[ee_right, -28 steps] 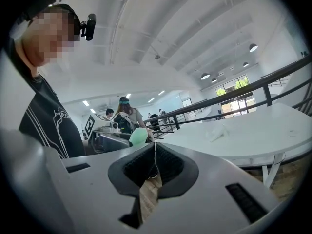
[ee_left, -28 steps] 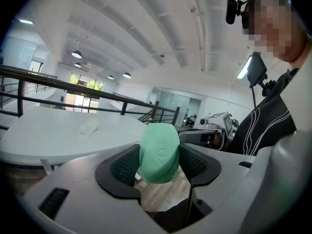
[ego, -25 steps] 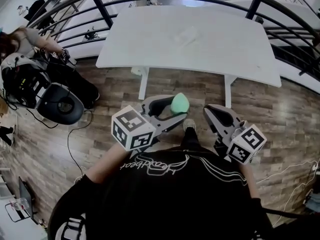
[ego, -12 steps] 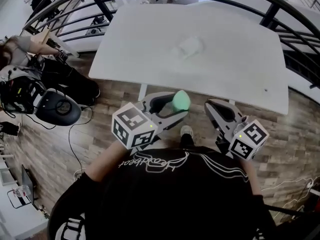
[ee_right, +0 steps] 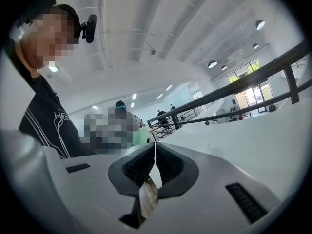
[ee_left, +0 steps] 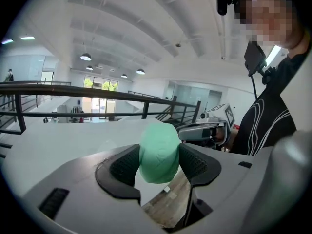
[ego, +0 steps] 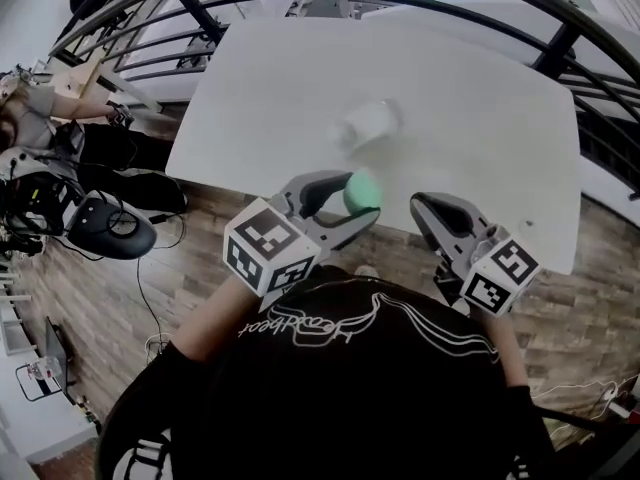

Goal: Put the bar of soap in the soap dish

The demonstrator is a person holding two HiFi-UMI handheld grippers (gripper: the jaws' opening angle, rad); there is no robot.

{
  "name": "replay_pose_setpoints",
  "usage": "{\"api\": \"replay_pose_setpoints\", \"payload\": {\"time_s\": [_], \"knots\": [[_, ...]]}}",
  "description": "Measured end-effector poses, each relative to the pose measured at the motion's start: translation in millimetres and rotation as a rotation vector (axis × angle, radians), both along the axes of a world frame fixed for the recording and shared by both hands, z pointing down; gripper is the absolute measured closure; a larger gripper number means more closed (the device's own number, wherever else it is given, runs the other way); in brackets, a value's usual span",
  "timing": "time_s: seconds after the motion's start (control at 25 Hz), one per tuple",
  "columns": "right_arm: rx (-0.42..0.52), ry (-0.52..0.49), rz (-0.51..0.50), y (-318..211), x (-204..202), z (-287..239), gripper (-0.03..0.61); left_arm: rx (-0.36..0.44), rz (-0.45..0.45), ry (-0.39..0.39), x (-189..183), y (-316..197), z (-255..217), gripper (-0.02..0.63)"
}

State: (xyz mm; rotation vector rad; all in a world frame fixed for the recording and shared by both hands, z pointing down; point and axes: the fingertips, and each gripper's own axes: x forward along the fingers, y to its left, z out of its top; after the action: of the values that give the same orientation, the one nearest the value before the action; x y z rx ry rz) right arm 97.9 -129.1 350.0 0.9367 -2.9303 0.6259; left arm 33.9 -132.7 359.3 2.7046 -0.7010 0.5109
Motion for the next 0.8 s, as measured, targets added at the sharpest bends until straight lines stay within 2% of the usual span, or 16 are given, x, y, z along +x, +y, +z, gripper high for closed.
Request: {"api": "replay_pose_setpoints", "payload": {"time_s": [0.36, 0.8], "knots": [[-0.024, -0.006, -0.011, -8, -2, 18, 0.561, -0.019, -0.008, -0.027, -4, -2, 23, 0.351], [-0.066, 0.007, 0.030, -63, 7, 27, 0.561, -0.060, 0.000, -0.013, -5, -61, 35, 0.351]]}}
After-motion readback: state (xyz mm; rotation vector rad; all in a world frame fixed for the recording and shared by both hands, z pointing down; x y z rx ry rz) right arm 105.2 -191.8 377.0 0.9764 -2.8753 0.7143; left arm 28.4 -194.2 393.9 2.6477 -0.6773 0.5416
